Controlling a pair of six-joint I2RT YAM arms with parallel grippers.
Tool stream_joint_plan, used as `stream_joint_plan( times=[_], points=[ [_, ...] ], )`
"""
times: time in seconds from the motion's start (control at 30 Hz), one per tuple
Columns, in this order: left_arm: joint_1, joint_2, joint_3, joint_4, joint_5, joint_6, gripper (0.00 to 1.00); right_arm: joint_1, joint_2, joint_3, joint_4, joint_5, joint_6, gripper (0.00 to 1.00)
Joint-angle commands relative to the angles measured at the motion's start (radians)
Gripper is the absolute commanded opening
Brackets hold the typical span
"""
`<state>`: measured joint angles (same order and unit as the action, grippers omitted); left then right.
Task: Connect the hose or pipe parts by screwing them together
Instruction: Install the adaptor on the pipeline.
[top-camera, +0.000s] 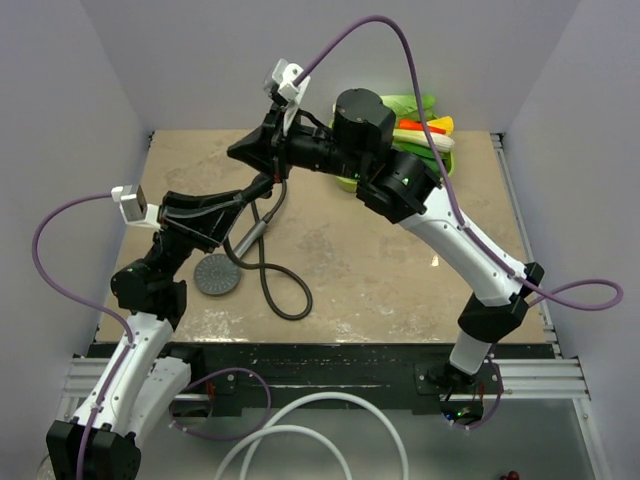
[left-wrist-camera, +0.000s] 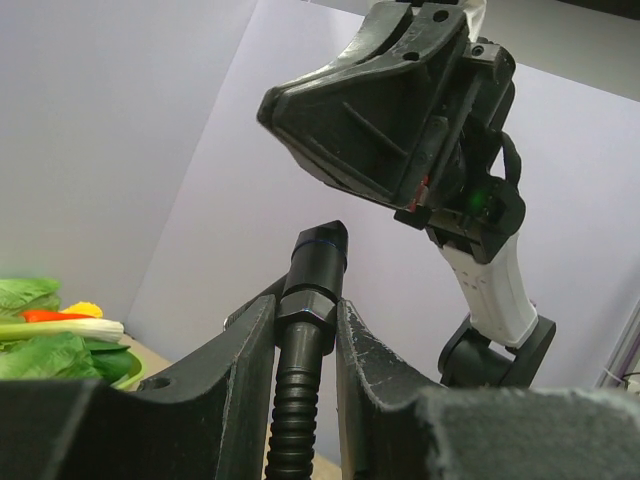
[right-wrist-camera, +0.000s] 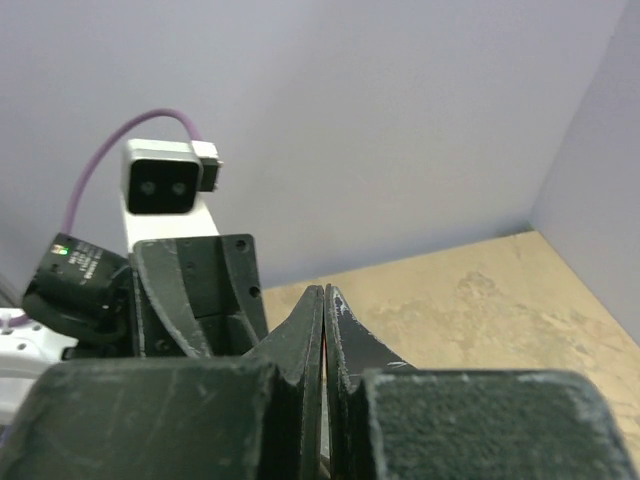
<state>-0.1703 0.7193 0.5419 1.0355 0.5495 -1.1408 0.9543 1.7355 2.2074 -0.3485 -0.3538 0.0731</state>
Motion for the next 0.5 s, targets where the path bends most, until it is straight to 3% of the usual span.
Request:
stream_joint_plan(
  times=[0.0, 0.17, 0.3, 0.47],
  points=[
    [0.005, -0.02, 0.009, 0.089, -0.022, 0.0, 0.0, 0.0, -0.014, 0.11, -0.119, 0.114, -0.111, 0.0],
    [0.003, -0.018, 0.02, 0.097, -0.014, -0.01, 0.0, -0.106, -0.034, 0.063, -0.098, 0.076, -0.095, 0.0],
    [0.002, -0.015, 0.03, 0.106, -0.005, -0.023, 0.0, -0.167, -0.129, -0.243, 0.09, -0.029, -0.032, 0.0],
    [0.003, -0.011, 0.043, 0.109, -0.005, -0.027, 0.0, -0.209, -0.159, -0.397, 0.265, -0.198, 0.025, 0.0]
  ],
)
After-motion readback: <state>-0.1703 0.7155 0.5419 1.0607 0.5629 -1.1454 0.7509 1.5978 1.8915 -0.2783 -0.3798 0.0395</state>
